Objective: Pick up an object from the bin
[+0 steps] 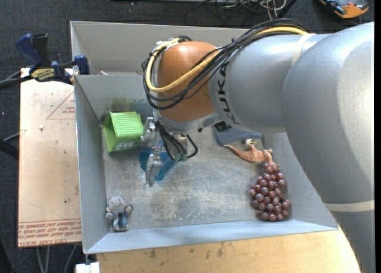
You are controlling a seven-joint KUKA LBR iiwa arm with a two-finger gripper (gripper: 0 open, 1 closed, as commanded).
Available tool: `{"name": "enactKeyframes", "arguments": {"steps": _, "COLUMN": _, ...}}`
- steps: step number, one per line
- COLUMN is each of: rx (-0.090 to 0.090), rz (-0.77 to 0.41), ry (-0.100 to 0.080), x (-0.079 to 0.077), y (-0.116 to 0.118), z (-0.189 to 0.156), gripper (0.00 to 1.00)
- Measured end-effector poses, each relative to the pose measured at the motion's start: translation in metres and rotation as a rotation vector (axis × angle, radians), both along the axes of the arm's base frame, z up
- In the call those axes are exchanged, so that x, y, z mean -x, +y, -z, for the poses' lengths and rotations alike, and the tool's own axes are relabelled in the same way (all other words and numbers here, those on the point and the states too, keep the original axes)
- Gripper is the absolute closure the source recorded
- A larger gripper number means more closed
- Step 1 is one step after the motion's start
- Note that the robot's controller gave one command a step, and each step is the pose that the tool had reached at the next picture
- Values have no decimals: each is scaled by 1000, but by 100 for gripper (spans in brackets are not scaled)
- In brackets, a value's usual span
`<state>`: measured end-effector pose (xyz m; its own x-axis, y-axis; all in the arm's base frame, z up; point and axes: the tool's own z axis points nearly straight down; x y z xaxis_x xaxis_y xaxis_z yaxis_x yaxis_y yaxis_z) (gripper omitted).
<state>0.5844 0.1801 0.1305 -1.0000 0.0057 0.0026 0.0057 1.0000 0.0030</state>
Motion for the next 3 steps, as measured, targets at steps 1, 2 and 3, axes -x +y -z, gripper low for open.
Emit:
{"name": "enactKeyframes", "arguments": {"steps": 1, "rx": 6, "rz": -27, "ry": -4, "x": 20, "y": -22, "z": 24, "gripper": 0}}
{"name": "enactKeyframes", "arguments": {"steps": 2, "rx": -1, "rz": 11, "ry": -3, "x": -10, "y": -24, "z": 43, "gripper": 0}}
{"name": "enactKeyframes", "arguments": {"steps": 3, "rx": 0, "rz": 5, "ry": -14, "x": 3, "y": -53, "z": 50, "gripper": 0}}
